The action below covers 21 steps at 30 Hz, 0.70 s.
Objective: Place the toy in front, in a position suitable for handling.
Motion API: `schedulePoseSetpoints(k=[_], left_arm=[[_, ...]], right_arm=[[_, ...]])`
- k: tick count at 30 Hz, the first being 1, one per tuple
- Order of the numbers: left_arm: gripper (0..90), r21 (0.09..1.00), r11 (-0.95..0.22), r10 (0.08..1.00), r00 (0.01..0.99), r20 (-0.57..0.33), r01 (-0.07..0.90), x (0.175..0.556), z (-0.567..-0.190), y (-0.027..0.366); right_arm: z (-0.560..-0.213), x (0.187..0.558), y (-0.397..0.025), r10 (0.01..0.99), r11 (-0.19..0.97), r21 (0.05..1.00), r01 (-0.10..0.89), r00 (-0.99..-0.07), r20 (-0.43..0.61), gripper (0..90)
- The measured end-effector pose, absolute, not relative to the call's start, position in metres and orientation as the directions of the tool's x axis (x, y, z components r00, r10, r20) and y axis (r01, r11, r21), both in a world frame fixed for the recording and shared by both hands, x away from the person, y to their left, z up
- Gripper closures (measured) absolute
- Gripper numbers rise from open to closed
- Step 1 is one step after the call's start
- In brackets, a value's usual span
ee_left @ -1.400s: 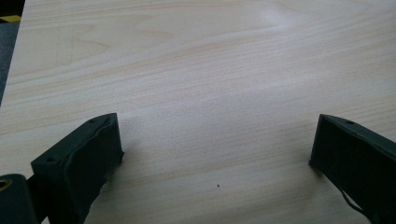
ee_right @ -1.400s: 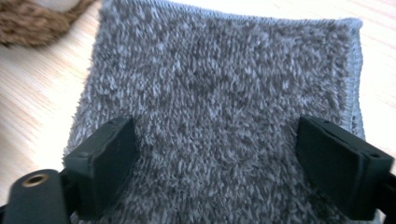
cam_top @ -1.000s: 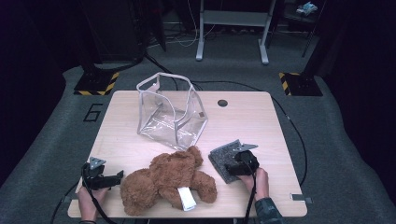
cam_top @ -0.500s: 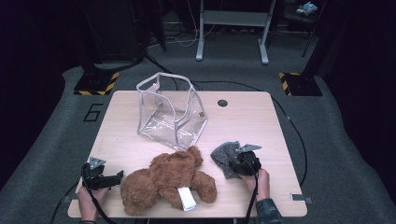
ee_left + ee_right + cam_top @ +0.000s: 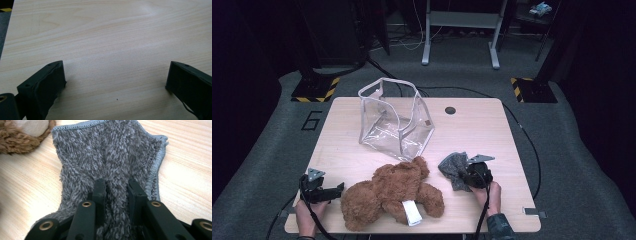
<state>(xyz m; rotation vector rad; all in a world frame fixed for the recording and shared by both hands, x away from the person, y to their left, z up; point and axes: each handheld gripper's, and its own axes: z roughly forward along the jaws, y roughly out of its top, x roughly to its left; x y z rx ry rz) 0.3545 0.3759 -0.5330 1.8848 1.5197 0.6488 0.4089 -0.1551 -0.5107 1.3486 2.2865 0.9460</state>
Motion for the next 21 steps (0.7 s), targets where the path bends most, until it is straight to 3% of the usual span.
schedulePoseSetpoints(k=[21], left_arm=[[2.0,0.729,-0.142,0.977,0.214,-0.007,0.67,0.354,-0.533,0.376]], right_arm=[[-0.489,0.399,-0.17,0.872,0.312,0.725,0.614,-0.488,0.039,72.6]])
